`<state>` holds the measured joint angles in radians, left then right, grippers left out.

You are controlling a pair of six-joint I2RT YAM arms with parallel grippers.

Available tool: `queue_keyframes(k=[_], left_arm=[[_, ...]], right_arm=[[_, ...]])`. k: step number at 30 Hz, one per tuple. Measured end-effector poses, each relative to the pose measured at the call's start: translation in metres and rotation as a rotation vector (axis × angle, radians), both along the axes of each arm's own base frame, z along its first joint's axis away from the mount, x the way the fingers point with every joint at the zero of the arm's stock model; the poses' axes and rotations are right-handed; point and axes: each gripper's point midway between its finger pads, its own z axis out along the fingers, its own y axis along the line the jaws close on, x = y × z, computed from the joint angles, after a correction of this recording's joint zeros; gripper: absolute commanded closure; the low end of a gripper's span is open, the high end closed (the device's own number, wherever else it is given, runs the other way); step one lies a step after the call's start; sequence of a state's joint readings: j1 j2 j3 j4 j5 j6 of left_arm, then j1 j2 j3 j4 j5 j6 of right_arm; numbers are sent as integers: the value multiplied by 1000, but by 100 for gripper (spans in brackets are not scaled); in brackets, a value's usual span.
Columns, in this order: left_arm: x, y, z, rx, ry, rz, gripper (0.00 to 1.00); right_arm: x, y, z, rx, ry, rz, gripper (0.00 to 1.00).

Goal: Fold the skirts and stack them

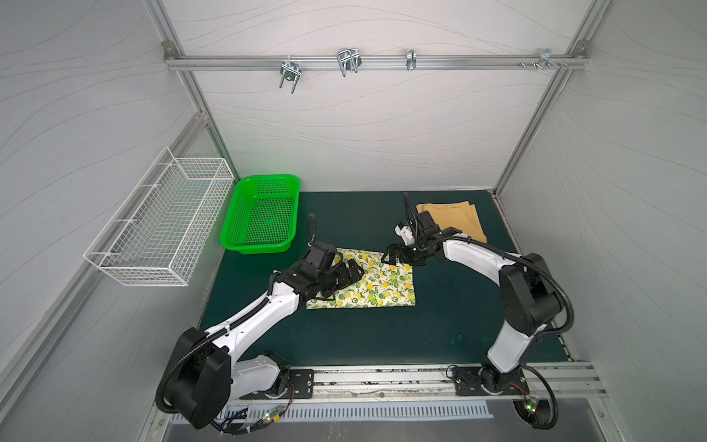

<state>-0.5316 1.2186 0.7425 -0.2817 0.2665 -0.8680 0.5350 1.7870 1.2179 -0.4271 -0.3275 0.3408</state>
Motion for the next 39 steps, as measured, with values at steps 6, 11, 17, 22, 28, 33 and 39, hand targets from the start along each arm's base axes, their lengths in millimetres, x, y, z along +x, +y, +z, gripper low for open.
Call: queue_keyframes(k=[6,11,17,22,28,33,39], left_arm=[[-8,-7,-24,-17,32,-30,1],[-18,4,-55,39,82,-16,1],[-20,17,-82,83,120,12,1],[-16,19,-82,76,100,24,1],[-17,22,-75,86,105,26,1],[11,21,-44,52,51,50,1],[31,25,-34,24,41,74,1]], right_arm=[[13,-2,-19,-6,37,-18,1],[32,-4,-31,-5,47,-39,1],[42,-1,-35,-4,39,-31,1],[43,0,-34,-3,37,-29,1],[18,-6,-10,18,16,-22,1],[-27,9,40,92,-69,42,1],[-84,17,25,138,-12,84,1]])
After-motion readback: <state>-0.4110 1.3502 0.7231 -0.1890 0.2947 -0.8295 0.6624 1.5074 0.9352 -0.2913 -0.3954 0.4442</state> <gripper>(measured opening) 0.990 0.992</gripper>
